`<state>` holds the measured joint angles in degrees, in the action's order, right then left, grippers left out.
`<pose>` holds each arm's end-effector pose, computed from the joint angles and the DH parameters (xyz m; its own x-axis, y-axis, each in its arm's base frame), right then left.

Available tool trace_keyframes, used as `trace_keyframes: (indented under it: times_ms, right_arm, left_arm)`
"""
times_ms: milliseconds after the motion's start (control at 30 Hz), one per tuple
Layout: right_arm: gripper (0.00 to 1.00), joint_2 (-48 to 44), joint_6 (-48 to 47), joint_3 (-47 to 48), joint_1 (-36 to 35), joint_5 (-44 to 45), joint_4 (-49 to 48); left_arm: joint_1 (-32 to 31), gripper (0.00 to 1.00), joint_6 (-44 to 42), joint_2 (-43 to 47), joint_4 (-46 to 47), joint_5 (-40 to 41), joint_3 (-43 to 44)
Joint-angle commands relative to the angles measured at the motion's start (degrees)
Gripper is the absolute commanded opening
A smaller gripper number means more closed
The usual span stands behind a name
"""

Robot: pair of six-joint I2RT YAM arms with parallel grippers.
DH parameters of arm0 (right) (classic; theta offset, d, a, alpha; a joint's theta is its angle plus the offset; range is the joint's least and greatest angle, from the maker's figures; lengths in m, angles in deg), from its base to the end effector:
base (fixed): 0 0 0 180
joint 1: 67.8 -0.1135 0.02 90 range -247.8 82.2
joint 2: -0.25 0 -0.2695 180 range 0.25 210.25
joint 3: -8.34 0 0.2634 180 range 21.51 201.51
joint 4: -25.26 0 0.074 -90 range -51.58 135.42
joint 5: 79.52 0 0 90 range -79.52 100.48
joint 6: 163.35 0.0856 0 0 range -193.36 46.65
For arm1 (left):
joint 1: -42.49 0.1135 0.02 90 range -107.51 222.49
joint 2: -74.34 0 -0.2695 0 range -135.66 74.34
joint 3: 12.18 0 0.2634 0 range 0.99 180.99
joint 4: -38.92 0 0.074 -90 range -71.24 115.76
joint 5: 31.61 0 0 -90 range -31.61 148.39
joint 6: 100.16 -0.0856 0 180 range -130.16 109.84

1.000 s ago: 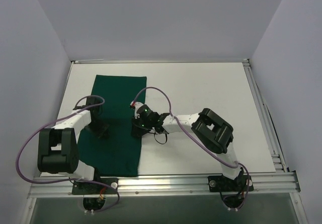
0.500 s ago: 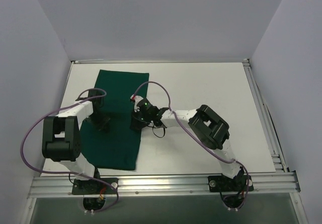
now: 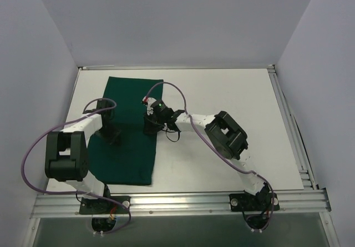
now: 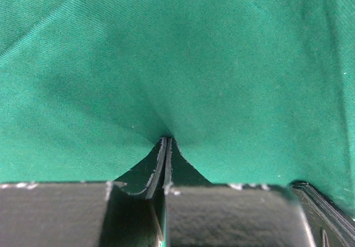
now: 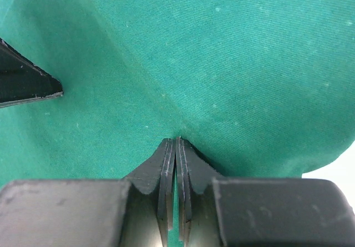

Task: Open and lay out the surgical kit
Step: Open the surgical kit at the center of the board.

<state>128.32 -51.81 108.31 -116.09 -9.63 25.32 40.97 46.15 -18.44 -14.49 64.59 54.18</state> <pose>0.3471 0.4336 0.1287 -0.6235 -0.1814 -0.7605 -0.7244 0.5000 0.4746 0.2972 0.0014 0.1089 -0.5519 -0.8128 -0.1864 -0.8146 0.5733 -0.0879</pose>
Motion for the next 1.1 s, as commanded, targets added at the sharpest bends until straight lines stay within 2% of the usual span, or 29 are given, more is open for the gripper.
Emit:
trace_keyframes:
  times_ms: [0, 233, 400, 500, 600, 733, 767, 800, 867, 900, 967, 1067]
  right_arm:
    - [0.0, 3.94, -2.65, 0.73, 1.27, 2.28, 6.86]
    - [0.0, 7.36, -4.48, 5.12, 1.97, 1.49, 8.88]
    - [0.0, 6.75, -5.54, 6.18, 2.41, 0.78, 9.06]
    - [0.0, 7.19, -6.16, 7.85, 3.12, 0.0, 10.72]
    - [0.0, 5.44, -6.51, 7.16, 3.29, 0.08, 10.99]
    - [0.01, 0.27, -5.81, 6.36, 3.29, 0.69, 11.26]
    - [0.03, -0.71, -5.55, 6.19, 3.29, 1.3, 11.34]
    - [0.12, -1.76, -5.2, 6.27, 3.21, 1.75, 11.61]
    - [0.19, -4.31, -5.1, 6.71, 3.29, 2.45, 12.22]
    - [0.29, -5.71, -5.02, 7.15, 3.29, 2.98, 12.83]
    - [0.43, -7.21, -5.1, 8.64, 3.29, 3.77, 16.95]
    - [0.54, -11.78, -5.54, 7.51, 3.29, 5.0, 18.64]
  left_arm:
    - [0.02, 0.02, -0.76, -1.19, 3.33, 1.54, -0.1]
    - [0.02, 0.02, -6.74, 3.82, 6.93, -3.12, -0.37]
    - [-0.15, 0.3, -9.56, 13.92, 6.5, -2.95, -0.45]
    - [0.02, 0.42, -11.05, 19.46, 4.67, -2.94, -0.46]
    - [0.2, 0.51, -13.94, 23.77, 2.29, -2.77, 1.12]
    - [0.82, 0.55, -23.84, 27.64, 4.39, -5.13, 2.88]
    - [0.9, 0.6, -25.45, 28.17, 4.74, -5.66, 3.41]
    - [0.99, 0.62, -26.86, 28.17, 5.52, -6.1, 4.63]
    - [1.26, 0.64, -29.68, 26.95, 5.71, -5.94, 6.22]
    - [1.26, 0.65, -30.21, 26.16, 5.36, -5.93, 8.14]
    - [3.97, 0.65, -31.52, 23.52, 5.18, -6.19, 10.0]
    - [6.69, 0.65, -34.42, 20.02, 7.55, -11.01, 12.11]
